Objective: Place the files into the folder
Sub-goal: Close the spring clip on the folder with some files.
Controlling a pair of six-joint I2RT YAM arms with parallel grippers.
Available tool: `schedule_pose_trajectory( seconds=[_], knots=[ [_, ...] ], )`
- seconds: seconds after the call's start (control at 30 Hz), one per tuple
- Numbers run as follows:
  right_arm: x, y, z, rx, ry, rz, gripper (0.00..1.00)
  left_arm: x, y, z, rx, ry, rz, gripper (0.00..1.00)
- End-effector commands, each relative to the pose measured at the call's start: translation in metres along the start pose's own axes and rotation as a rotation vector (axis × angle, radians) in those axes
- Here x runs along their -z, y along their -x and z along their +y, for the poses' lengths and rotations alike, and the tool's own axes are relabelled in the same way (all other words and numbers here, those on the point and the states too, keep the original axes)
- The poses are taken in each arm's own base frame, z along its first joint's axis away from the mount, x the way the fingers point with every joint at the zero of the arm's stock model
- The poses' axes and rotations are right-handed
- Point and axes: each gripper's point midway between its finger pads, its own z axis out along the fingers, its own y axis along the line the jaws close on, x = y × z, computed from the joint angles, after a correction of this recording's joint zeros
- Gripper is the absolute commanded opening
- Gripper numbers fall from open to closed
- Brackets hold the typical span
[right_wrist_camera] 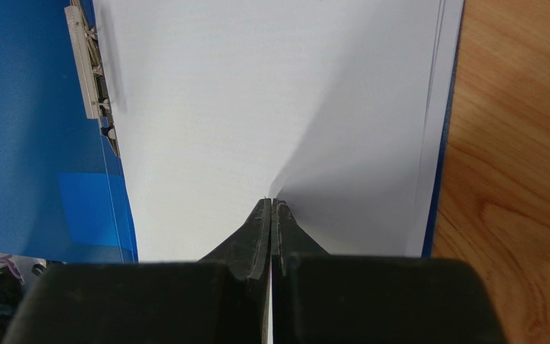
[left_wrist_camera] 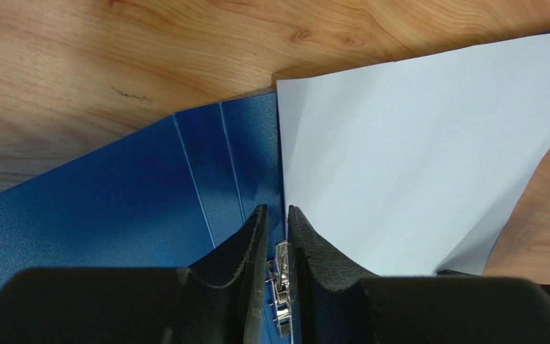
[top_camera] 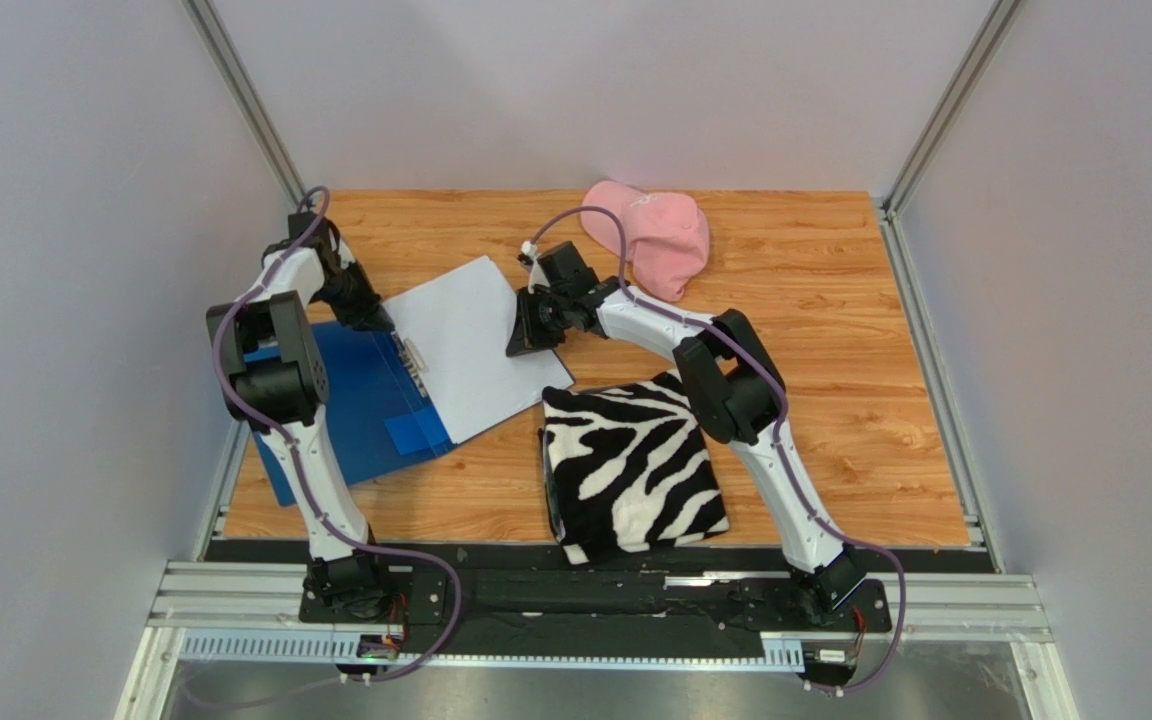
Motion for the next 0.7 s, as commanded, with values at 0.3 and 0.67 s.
schedule_pose_trajectory(
  seconds=[0.3, 0.67],
  knots=[
    [-0.006, -0.01, -0.015, 0.017, -0.064, 0.027, 0.0, 0.007, 0.0, -0.005, -0.018, 0.049, 0.01, 0.27],
    [-0.006, -0.01, -0.015, 0.014, -0.064, 0.025, 0.0, 0.009, -0.009, -0.012, -0.028, 0.013, 0.023, 0.27]
  ],
)
